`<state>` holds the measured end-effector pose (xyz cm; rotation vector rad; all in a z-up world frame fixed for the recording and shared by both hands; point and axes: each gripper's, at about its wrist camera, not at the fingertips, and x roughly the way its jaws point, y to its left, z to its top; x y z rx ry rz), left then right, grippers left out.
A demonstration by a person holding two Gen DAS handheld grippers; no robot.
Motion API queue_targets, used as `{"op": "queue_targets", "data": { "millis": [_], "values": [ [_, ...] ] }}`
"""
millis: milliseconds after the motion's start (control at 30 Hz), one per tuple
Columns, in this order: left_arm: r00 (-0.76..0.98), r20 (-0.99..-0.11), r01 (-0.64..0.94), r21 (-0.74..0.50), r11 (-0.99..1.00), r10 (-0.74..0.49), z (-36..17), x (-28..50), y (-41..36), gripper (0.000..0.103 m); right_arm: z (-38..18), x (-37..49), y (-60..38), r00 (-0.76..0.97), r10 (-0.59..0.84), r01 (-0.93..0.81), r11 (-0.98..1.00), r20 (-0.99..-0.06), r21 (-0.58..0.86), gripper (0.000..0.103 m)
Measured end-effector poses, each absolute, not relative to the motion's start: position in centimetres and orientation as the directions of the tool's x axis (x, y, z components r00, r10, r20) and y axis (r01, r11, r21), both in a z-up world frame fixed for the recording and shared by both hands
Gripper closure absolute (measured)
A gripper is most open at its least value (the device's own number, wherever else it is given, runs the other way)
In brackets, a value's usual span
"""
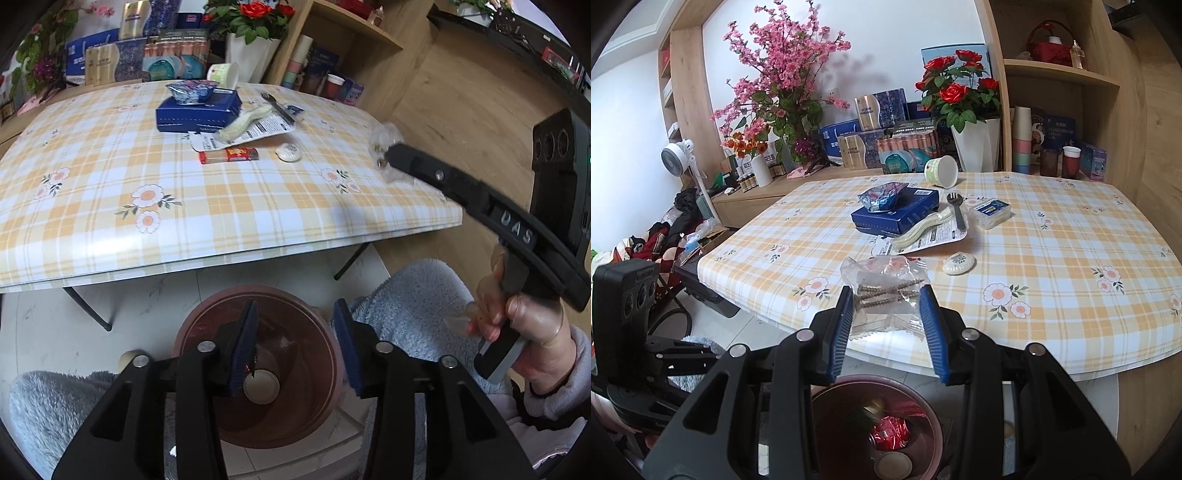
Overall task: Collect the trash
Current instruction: 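Lower the clear plastic bag over the bin and open the right gripper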
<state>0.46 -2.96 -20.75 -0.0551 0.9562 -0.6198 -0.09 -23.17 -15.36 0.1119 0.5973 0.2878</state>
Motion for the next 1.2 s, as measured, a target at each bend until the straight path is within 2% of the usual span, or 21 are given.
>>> {"op": "queue_targets", "data": {
  "millis": [67, 167, 233, 333, 500, 833, 1133, 1200],
  "values": [
    [0.445, -0.736, 0.451, -0.308, 0.838, -0.51, -20.5, 0.5, -2.5, 0.049, -15.7, -0.1, -22.9, 0.782, 0.304, -0.24, 0.953, -0.545, 0.187, 0.064],
    [0.513, -0.702, 0.405, -0.308, 0.861, -0.493, -19.9, 0.5, -1.3, 0.032, -16.5, -0.2, -22.3, 0.768, 0.311, -0.247, 0.95, -0.56, 0.19, 0.064],
    [0.583, -0.679, 0.351, -0.285, 0.892, -0.446, -19.4, 0.4, -0.3, 0.015, -17.2, -0.4, -21.8, 0.755, 0.318, -0.254, 0.948, -0.574, 0.191, 0.064],
    [0.666, -0.65, 0.273, -0.245, 0.93, -0.366, -18.8, 0.2, 0.8, 0.007, -18.6, -0.6, -20.7, 0.721, 0.334, -0.269, 0.942, -0.607, 0.199, 0.064],
    [0.739, -0.619, 0.163, -0.22, 0.962, -0.267, -18.3, 0.2, 2.7, 0.006, -20.2, -0.7, -19.2, 0.675, 0.353, -0.296, 0.934, -0.648, 0.2, 0.063],
    [0.763, -0.639, -0.046, -0.209, 0.977, -0.101, -19.1, 0.4, 6.1, 0.006, -21.1, -0.7, -18.3, 0.635, 0.366, -0.321, 0.926, -0.68, 0.198, 0.061],
    [0.769, -0.636, -0.081, -0.205, 0.975, -0.07, -19.0, 0.2, 6.9, 0.006, -21.1, -0.7, -17.8, 0.624, 0.379, -0.34, 0.919, -0.683, 0.2, 0.061],
    [0.769, -0.636, -0.078, -0.206, 0.976, -0.072, -19.0, 0.2, 6.9, 0.006, -21.1, -0.7, -17.8, 0.62, 0.379, -0.341, 0.919, -0.687, 0.199, 0.057]
  ]
}}
